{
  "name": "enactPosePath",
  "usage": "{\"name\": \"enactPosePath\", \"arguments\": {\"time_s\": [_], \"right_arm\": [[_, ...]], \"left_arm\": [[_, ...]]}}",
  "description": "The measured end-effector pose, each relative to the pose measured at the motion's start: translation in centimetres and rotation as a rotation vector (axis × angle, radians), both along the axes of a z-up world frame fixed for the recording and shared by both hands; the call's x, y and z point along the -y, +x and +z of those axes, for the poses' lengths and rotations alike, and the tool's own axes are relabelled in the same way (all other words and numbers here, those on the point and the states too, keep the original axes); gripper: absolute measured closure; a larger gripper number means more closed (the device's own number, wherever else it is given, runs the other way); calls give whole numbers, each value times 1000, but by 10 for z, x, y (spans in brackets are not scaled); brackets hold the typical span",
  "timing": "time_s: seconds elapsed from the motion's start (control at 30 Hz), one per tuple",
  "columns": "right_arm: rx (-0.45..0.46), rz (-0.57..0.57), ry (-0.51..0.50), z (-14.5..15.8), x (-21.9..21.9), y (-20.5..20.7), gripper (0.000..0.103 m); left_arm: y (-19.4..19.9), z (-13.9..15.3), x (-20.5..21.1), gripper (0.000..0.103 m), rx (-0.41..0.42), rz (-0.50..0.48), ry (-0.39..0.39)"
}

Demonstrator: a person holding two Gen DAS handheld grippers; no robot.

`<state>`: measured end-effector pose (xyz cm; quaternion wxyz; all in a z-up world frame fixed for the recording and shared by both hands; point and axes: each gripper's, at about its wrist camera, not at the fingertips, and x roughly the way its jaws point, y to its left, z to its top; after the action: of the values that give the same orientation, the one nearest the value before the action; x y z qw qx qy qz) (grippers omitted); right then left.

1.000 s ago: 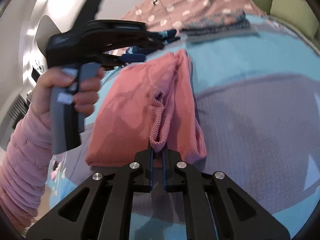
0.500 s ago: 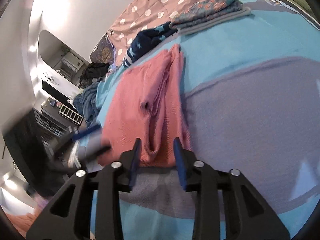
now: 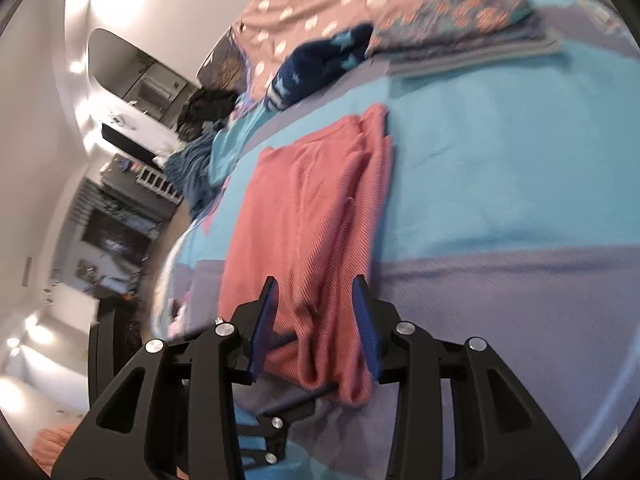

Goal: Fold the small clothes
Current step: 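Lower the pink bundle onto the bed and open both tools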

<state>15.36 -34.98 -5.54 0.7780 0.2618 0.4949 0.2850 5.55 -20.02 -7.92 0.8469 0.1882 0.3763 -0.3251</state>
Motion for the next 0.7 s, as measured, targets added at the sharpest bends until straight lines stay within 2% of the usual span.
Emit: {"name": "enactPosePath", "arguments": {"time_s": [0.07,0.13,0.3,0.43,0.6,0.67,0.7], "right_arm": [[-33,30,14,-6,-7,20,64],[-49,42,6,-9,-12,34,61],[-86,73,9,-18,-21,83,52],[-137,83,-17,-31,-31,120,52],[-124,111,-50,-36,-46,150,52],[-119,109,-59,-36,-49,156,62],[-99,102,-93,-33,-52,157,89]], "left_arm": [[2,-1,-6,79,-35,11,-35],[5,-2,-13,80,-73,28,-74],[7,-2,-21,80,-129,56,-139],[6,-2,-22,80,-141,57,-156],[7,-3,-23,80,-163,52,-175],[11,-3,-25,80,-164,49,-180],[14,-3,-26,84,-164,49,-186]]}}
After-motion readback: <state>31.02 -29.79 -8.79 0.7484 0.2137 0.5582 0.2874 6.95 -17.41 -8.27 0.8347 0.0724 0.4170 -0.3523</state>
